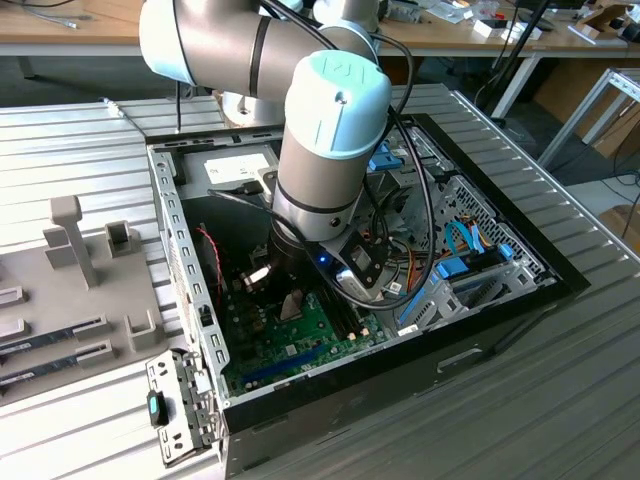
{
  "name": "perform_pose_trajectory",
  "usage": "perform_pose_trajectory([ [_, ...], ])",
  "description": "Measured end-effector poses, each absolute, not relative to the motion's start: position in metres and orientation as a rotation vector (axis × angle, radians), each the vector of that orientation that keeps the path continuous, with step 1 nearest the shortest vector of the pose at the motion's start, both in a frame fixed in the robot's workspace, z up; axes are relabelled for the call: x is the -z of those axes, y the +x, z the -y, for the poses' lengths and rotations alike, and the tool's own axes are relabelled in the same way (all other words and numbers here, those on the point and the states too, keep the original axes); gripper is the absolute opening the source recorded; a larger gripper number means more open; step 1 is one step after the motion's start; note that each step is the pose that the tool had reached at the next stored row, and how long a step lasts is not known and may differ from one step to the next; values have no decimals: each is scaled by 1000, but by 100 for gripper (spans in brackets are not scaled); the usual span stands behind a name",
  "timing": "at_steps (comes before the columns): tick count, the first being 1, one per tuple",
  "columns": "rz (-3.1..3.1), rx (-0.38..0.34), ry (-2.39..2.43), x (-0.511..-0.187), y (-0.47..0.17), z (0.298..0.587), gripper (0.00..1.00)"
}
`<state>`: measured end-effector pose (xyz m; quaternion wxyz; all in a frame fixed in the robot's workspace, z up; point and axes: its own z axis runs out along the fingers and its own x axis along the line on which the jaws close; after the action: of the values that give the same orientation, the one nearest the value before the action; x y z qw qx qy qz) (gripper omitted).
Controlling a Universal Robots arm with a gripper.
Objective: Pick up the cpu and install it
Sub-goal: 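Place the cpu into insertion slot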
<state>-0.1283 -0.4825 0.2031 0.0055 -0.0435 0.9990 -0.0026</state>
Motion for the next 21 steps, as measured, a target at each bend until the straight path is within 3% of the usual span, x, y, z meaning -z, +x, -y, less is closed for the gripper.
perform_pose_trajectory([
  [21,-3129,6,-112,-206,-133,484,38],
])
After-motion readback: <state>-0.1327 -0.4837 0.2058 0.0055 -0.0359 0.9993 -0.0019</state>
